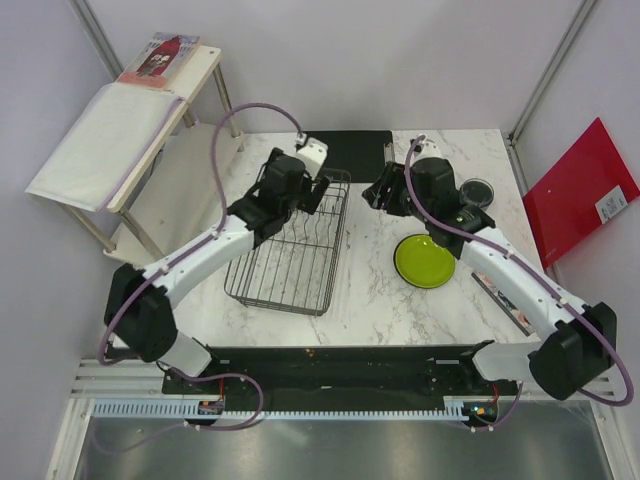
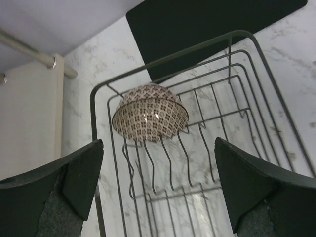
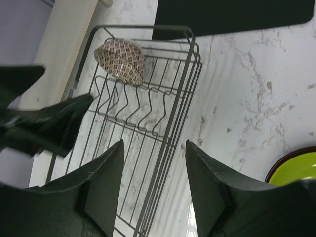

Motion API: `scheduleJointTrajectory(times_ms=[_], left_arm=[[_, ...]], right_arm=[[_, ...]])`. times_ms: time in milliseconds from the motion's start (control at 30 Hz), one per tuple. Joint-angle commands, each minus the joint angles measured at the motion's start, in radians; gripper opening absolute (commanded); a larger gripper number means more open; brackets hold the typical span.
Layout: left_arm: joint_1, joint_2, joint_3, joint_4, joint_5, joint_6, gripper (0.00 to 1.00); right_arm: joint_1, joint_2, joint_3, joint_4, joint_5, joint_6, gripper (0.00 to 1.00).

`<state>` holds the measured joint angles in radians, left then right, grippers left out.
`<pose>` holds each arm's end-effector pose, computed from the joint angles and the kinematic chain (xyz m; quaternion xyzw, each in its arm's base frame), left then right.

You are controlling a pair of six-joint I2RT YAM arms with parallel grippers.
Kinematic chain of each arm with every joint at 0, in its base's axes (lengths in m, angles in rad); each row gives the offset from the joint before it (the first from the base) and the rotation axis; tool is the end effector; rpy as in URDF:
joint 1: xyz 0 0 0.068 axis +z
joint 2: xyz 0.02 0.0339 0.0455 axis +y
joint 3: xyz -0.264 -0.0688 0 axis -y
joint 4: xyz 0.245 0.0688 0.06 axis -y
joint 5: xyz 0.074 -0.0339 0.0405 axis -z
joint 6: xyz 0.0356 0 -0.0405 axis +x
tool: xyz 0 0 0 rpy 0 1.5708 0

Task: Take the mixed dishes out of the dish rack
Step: Adjust the dish rack at the center of the board, then pick up the bowl from the dish rack.

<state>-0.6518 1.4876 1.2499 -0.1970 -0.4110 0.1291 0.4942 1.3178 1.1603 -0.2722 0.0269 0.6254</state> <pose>0.2845 -0.1992 0.3323 0.2126 0.8049 0.0301 0.5532 0.2689 0.1438 0.3443 0.0624 0.8392 0.2772 0.4636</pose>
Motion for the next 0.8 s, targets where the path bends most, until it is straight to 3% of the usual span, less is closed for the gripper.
scheduleJointTrajectory(times_ms=[0, 167, 267, 367, 400, 467, 533, 600, 767], left_arm=[[0.026, 0.094, -0.069, 0.286, 0.096, 0.412, 1.00], [0.136, 0.167, -0.061, 0.343, 0.230, 0.322, 0.98], [0.142, 0.146, -0.090, 0.390, 0.166, 0.236, 0.98], [0.142, 0.044, -0.157, 0.450, 0.068, 0.026, 0.98], [0.142, -0.019, -0.167, 0.438, 0.019, -0.109, 0.98], [0.142, -0.075, -0.176, 0.342, -0.030, -0.326, 0.96], [0.142, -0.145, -0.162, 0.171, -0.089, -0.423, 0.89], [0.142, -0.193, -0.161, 0.060, -0.141, -0.564, 0.89], [0.142, -0.337, -0.185, -0.186, -0.115, -0.712, 0.99]], right_arm=[[0.015, -0.084, -0.123, 0.010, -0.070, 0.004, 0.59], [0.017, -0.158, -0.198, 0.005, -0.045, -0.062, 0.59], [0.017, -0.154, -0.203, 0.004, -0.033, -0.119, 0.59], [0.018, -0.115, -0.183, 0.019, 0.007, -0.142, 0.60], [0.020, -0.082, -0.168, 0.027, 0.017, -0.154, 0.59], [0.035, -0.037, -0.149, 0.067, 0.050, -0.161, 0.59], [0.067, 0.056, -0.090, 0.088, 0.085, -0.196, 0.59], [0.141, 0.179, -0.003, 0.096, 0.200, -0.245, 0.58], [0.228, 0.383, 0.142, 0.180, 0.312, -0.447, 0.59]])
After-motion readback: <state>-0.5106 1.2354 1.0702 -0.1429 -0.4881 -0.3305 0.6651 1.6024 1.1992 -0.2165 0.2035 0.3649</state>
